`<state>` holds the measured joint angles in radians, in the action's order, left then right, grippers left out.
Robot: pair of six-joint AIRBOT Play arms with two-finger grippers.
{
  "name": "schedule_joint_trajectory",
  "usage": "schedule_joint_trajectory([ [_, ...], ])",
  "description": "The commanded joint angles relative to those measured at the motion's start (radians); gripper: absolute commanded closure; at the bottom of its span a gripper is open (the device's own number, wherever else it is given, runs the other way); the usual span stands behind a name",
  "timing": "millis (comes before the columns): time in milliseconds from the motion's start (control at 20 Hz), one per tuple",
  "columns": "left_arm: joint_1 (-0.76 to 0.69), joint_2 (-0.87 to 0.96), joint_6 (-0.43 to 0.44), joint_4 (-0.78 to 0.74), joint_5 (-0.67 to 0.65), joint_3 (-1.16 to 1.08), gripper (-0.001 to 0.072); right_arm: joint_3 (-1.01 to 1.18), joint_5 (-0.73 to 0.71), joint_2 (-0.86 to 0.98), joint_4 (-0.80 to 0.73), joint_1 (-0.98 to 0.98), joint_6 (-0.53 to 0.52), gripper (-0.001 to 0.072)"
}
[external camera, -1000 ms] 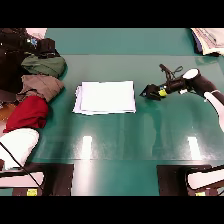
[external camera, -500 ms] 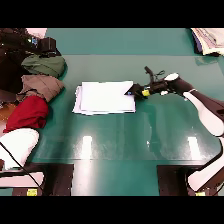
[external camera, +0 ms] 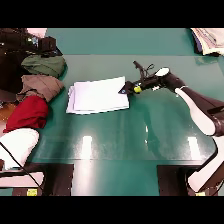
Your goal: Fold the shirts.
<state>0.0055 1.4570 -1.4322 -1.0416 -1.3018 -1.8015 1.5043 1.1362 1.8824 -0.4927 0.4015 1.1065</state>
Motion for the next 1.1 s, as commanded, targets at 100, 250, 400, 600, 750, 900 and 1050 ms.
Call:
schedule_joint_trajectory([
  [100,-0.039,0.001,0.004,0.034,-0.004,0.000,0.0680,-0.226,-0.058,-0.239,-0.018,-0.193,-0.004,0.0700],
  [250,-0.106,0.001,0.026,0.032,0.013,0.000,0.0680,-0.394,-0.083,-0.433,-0.095,-0.421,-0.003,0.0700],
  [400,-0.168,0.001,0.026,0.031,0.053,0.000,0.0679,-0.505,-0.089,-0.605,-0.159,-0.702,0.001,0.0700],
  [600,-0.219,0.001,0.026,0.031,0.118,0.000,0.0680,-0.634,-0.136,-0.771,-0.165,-1.117,0.003,0.0700],
  [750,-0.226,0.000,0.026,0.031,0.134,0.000,0.0679,-0.737,-0.222,-0.847,-0.164,-1.352,0.004,0.0700],
  [900,-0.226,0.001,0.026,0.028,0.133,0.000,0.0679,-0.793,-0.215,-0.835,-0.184,-1.477,0.005,0.0700],
  [1050,-0.226,0.000,0.027,0.026,0.131,0.000,0.0679,-0.772,-0.182,-0.789,-0.307,-1.493,0.016,0.0700],
])
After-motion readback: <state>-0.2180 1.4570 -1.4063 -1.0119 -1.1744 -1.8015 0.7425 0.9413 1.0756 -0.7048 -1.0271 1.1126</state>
